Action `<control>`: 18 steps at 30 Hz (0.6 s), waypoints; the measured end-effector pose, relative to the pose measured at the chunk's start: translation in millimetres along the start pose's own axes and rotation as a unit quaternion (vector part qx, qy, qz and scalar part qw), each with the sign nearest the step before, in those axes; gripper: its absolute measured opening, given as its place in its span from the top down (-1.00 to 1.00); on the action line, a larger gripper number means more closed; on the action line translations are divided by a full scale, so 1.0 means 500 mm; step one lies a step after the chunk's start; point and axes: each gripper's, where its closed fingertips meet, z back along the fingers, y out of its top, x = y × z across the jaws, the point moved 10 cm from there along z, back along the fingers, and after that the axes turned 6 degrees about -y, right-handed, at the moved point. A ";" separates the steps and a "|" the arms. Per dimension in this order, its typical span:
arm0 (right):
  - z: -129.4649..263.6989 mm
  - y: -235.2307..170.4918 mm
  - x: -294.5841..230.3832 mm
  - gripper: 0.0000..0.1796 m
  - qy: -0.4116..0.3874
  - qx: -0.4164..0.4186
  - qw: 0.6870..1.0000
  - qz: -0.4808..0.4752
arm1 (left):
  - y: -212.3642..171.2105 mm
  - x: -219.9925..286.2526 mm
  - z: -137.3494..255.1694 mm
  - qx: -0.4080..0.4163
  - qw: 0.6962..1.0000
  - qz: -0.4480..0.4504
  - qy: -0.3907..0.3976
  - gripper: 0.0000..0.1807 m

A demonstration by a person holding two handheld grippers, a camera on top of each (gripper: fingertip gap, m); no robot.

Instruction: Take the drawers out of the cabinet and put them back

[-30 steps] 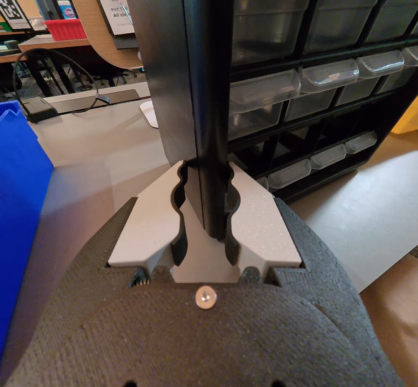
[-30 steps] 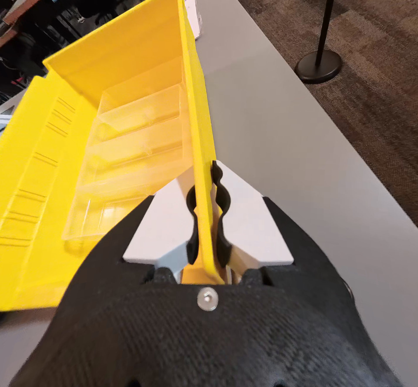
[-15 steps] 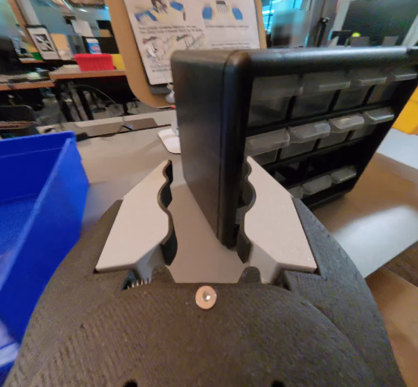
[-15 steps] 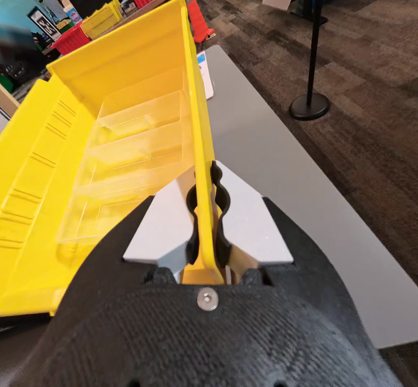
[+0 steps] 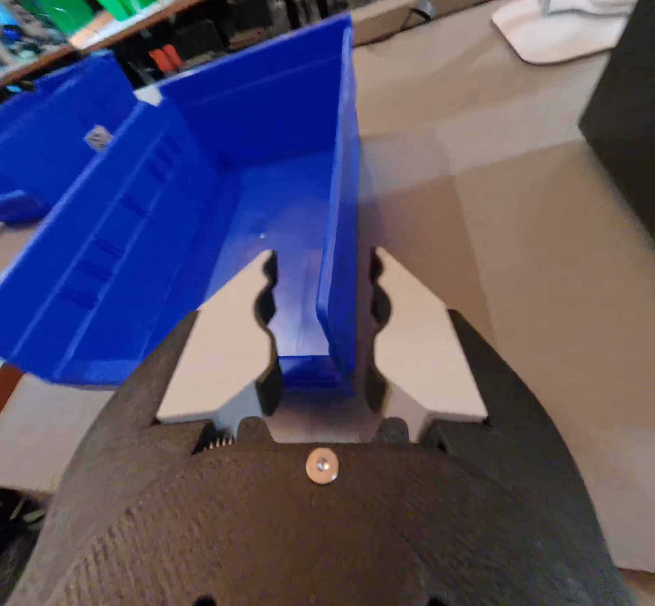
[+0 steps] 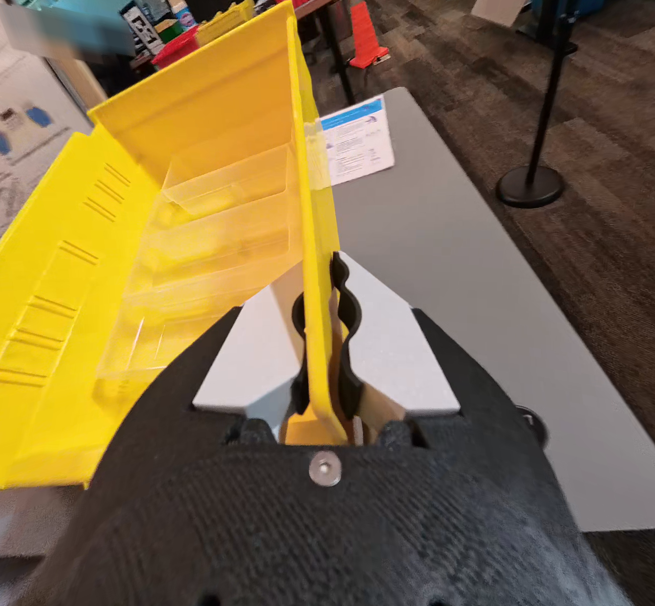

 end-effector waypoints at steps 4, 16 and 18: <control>0.039 0.024 -0.080 0.94 0.060 -0.015 0.998 0.020 | -0.004 -0.002 -0.007 -0.012 0.999 -0.031 -0.002 0.74; 0.090 0.115 -0.417 0.93 0.233 -0.105 0.956 0.143 | 0.070 -0.073 0.079 0.045 0.999 -0.001 0.006 0.94; 0.082 0.104 -0.490 0.93 0.262 -0.119 0.945 0.157 | 0.097 -0.112 0.119 0.053 0.998 -0.006 0.029 0.94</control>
